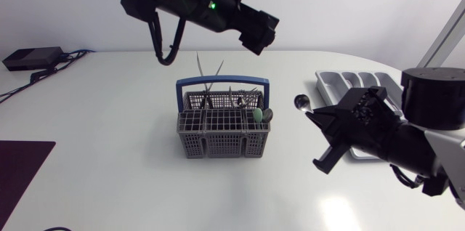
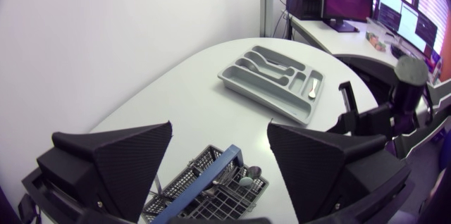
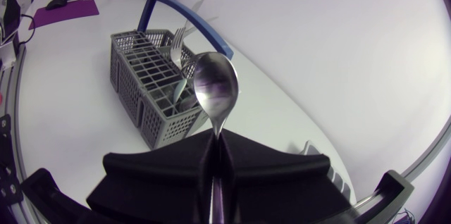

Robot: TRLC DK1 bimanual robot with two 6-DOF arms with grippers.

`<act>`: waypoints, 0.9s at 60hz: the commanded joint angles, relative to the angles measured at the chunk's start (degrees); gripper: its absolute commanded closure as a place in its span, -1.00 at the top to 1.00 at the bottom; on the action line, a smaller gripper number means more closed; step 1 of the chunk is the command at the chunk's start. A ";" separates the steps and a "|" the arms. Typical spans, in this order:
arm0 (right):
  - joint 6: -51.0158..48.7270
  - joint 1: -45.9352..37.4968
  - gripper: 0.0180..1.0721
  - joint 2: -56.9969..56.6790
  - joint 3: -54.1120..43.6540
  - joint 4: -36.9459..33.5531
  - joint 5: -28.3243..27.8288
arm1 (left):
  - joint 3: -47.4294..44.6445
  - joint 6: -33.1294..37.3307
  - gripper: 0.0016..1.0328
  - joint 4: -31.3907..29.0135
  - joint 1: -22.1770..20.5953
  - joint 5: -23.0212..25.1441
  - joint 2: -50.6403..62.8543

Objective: Sort the cutlery from the basket into the organizer compartments.

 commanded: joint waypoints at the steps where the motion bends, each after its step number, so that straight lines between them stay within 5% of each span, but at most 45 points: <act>1: -3.47 -5.74 -0.88 -1.27 -1.24 -2.54 -4.59 | -3.75 7.15 0.89 0.20 0.21 1.24 -0.27; 12: -12.17 -19.71 -0.88 -0.83 -0.63 -8.07 -16.81 | -12.54 22.17 0.89 5.56 -1.55 1.85 -3.43; 32: -32.12 -39.05 -0.88 11.83 6.14 -18.80 -30.43 | -16.32 37.20 0.89 7.41 -2.60 0.45 -0.53; 54: -61.21 -55.31 -0.88 29.41 19.06 -33.04 -31.40 | -18.52 43.00 0.87 7.41 -2.78 0.18 -0.44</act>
